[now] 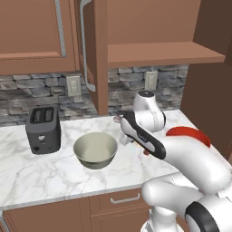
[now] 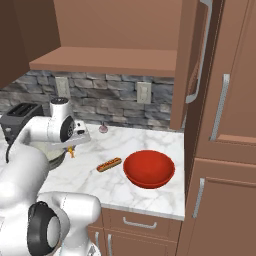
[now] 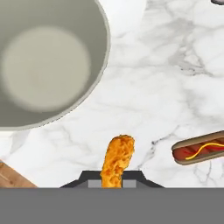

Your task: Pick both bowls and place them on the counter. Then place the shrimp in one bowl and place the hot dog in the other bowl.

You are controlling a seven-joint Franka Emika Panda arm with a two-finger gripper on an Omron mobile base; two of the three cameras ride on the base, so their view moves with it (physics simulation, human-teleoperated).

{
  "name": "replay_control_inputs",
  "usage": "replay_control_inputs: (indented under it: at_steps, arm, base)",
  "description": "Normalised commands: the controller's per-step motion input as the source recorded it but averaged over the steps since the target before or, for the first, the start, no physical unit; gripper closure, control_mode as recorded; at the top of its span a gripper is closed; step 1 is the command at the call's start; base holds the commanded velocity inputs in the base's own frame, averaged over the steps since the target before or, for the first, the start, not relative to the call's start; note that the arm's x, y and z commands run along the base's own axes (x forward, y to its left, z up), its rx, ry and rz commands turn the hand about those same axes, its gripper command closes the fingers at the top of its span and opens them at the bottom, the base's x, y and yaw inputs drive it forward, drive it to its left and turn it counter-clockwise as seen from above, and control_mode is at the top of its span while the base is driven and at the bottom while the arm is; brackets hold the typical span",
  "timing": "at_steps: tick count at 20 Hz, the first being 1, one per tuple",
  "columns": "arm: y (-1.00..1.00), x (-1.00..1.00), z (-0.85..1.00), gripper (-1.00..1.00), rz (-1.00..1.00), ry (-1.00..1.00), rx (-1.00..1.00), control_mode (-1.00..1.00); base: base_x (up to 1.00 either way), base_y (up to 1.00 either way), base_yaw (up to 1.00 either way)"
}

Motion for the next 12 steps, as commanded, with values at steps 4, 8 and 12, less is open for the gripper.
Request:
replay_control_inputs:
  at_steps: [4, 8, 12]
  arm:
    - [0.66, -0.15, 0.58, 1.00, 0.00, 0.00, 0.00, -1.00]
    - [0.88, 0.00, 0.05, 1.00, 0.00, 0.03, 0.00, -1.00]
    - [0.72, 0.06, -0.27, 1.00, 0.00, 0.06, -0.01, -1.00]
  base:
    - [0.00, 0.00, 0.00]
    - [0.00, 0.00, 0.00]
    - [0.00, 0.00, 0.00]
